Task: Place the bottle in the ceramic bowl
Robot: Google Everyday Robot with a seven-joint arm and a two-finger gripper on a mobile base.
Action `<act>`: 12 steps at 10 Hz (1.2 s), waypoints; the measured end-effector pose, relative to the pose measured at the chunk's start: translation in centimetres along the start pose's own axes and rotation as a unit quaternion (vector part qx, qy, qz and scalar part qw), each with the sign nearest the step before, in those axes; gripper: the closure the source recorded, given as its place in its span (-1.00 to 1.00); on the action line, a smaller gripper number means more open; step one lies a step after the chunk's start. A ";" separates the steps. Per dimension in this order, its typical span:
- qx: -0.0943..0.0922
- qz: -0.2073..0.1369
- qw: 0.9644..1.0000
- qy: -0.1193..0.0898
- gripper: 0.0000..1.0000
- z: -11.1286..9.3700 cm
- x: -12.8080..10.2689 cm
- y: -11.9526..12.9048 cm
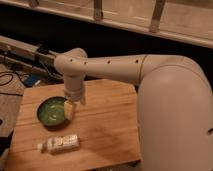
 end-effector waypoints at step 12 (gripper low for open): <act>0.106 -0.100 0.985 0.088 -0.30 1.7 -2.6 4.7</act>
